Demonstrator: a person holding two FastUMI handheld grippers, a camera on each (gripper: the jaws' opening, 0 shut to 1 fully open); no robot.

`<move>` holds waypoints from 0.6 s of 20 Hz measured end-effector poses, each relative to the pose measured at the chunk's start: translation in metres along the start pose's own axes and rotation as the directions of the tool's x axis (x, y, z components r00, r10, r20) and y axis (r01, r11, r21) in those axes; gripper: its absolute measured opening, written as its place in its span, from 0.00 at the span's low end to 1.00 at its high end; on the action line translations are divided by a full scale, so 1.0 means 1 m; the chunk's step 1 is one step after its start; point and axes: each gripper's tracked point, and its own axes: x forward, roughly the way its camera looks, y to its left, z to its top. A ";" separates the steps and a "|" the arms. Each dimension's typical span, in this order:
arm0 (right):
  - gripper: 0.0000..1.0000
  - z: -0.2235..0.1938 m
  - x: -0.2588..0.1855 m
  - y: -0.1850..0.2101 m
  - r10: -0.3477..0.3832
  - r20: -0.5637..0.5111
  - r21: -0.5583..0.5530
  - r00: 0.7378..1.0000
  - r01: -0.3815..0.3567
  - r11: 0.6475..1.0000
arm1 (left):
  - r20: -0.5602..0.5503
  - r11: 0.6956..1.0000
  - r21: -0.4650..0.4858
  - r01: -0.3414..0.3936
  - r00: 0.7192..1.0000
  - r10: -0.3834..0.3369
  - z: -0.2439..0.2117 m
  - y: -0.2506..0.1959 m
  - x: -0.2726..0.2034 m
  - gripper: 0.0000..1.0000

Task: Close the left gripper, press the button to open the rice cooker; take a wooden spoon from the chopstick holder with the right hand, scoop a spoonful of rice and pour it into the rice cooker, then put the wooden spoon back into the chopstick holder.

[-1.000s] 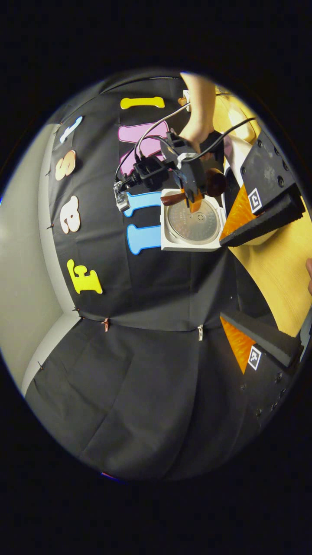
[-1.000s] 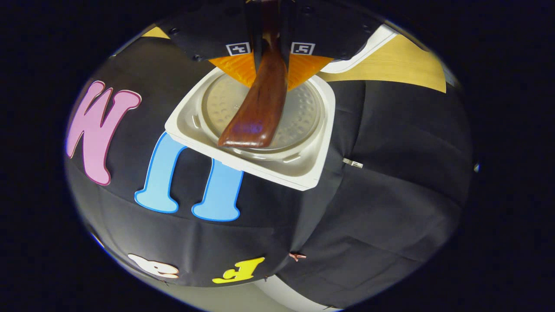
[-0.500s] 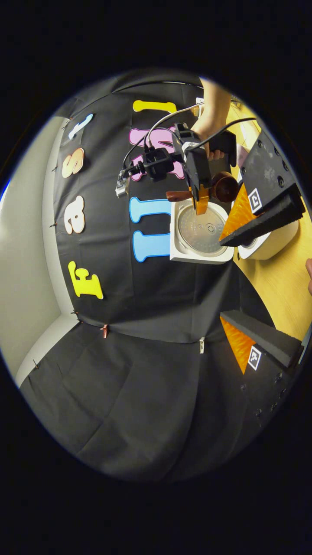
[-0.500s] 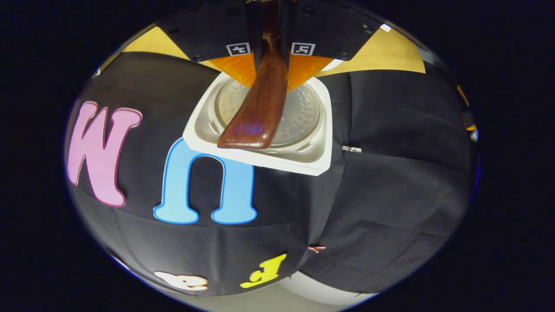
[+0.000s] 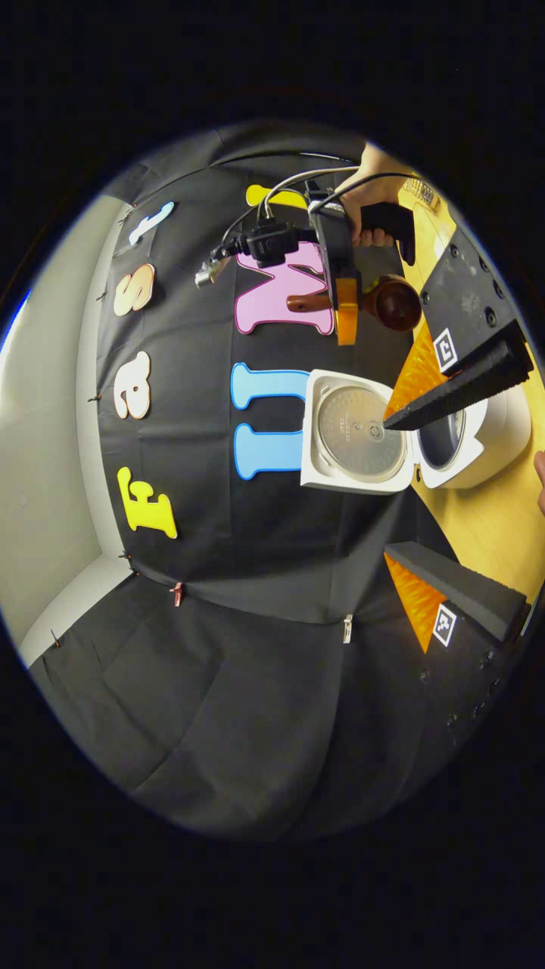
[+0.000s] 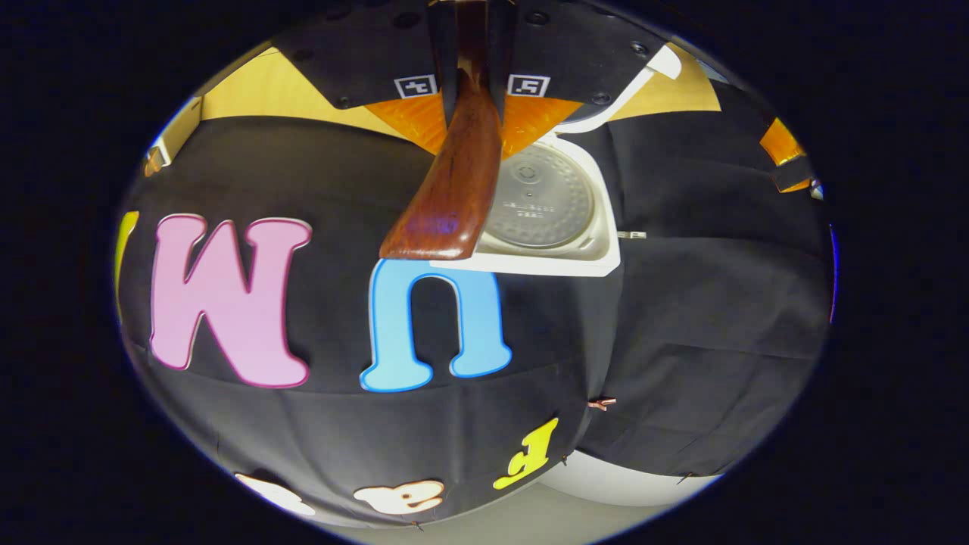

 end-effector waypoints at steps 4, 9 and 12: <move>0.19 -0.002 -0.043 -0.053 -0.045 -0.013 0.079 0.999 0.046 0.996 | 0.002 0.999 -0.022 0.025 1.000 -0.025 -0.005 -0.026 0.000 0.95; 0.19 -0.014 -0.101 -0.151 -0.179 -0.046 0.184 0.983 0.185 0.965 | -0.011 0.994 -0.098 0.057 0.998 -0.058 -0.016 -0.056 -0.004 0.95; 0.19 -0.023 -0.142 -0.208 -0.267 -0.052 0.205 0.962 0.272 0.940 | -0.012 0.987 -0.149 0.052 0.998 -0.054 -0.021 -0.062 -0.007 0.95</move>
